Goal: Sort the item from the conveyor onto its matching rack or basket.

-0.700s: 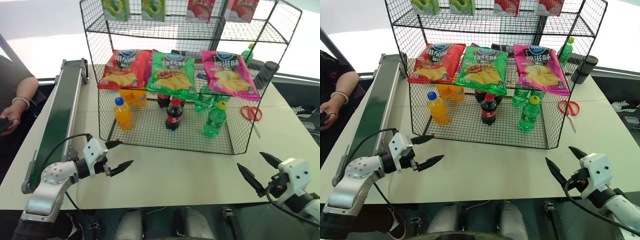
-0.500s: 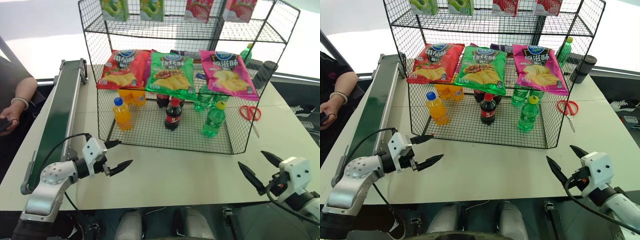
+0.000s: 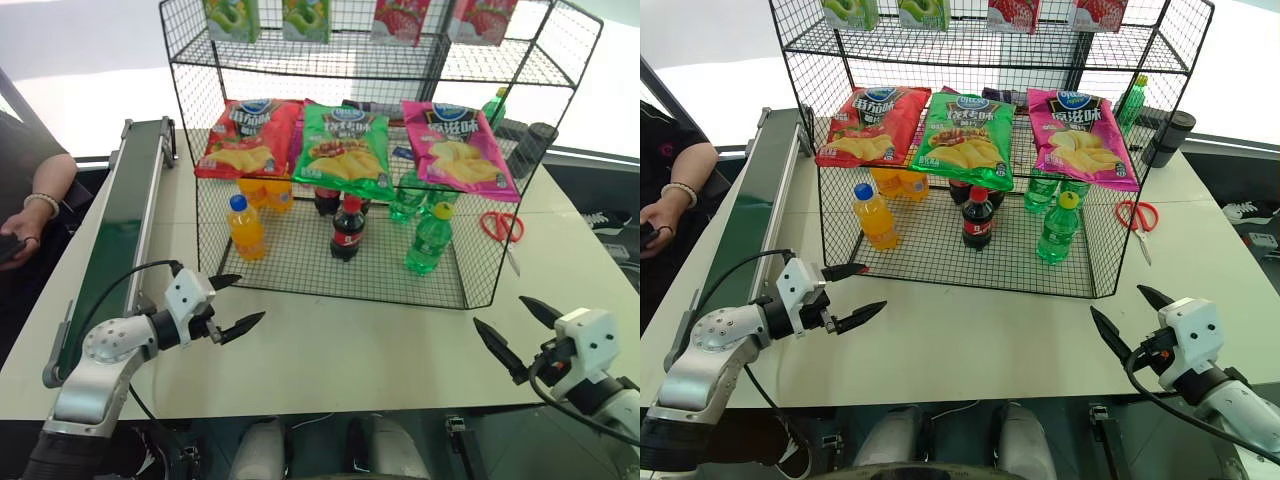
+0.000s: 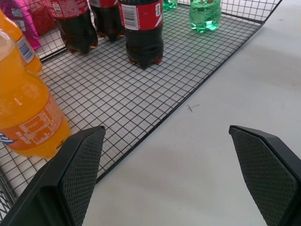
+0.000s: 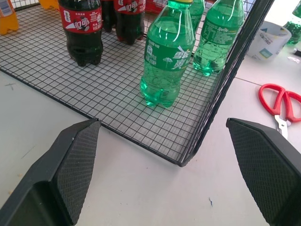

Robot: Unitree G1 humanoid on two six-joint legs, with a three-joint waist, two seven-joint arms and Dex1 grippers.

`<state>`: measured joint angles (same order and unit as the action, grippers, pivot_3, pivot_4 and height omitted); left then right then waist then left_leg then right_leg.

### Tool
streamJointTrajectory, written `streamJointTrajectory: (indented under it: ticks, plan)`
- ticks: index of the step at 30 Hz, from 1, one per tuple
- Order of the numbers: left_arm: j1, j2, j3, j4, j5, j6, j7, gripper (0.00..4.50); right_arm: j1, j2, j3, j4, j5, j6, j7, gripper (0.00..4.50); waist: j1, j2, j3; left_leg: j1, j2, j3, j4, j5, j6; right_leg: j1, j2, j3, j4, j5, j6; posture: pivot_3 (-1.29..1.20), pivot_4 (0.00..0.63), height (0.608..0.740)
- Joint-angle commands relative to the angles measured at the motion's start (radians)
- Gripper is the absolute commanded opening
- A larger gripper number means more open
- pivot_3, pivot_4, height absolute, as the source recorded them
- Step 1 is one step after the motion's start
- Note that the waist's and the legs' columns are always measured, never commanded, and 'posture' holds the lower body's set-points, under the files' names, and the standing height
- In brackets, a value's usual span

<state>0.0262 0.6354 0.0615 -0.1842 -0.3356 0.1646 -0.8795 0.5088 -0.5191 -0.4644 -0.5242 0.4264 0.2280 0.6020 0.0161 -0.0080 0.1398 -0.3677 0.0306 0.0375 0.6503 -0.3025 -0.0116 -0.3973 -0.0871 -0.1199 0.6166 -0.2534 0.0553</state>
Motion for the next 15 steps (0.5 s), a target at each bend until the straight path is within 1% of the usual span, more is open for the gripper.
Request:
streamJointTrajectory:
  ticks: [1, 15]
  plan:
    - [-0.017, -0.010, 0.006, -0.001, 0.006, -0.027, 0.008, 4.50, -0.008, -0.001, -0.004, -0.030, 0.004, -0.005, -0.003, 4.46, 0.000, 0.000, 0.000, 0.000, 0.000, 0.000, 0.000, 0.000, 0.000, 0.000, 0.000, 0.000, 0.000, 0.000, 0.000, 0.00, 0.150, 0.734]
    - [-0.002, -0.048, 0.008, -0.026, 0.015, -0.014, 0.051, 4.50, -0.092, -0.007, 0.050, 0.040, 0.007, -0.014, 0.034, 4.46, 0.000, 0.000, 0.000, 0.000, 0.000, 0.000, 0.000, 0.000, 0.000, 0.000, 0.000, 0.000, 0.000, 0.000, 0.000, 0.00, 0.150, 0.734]
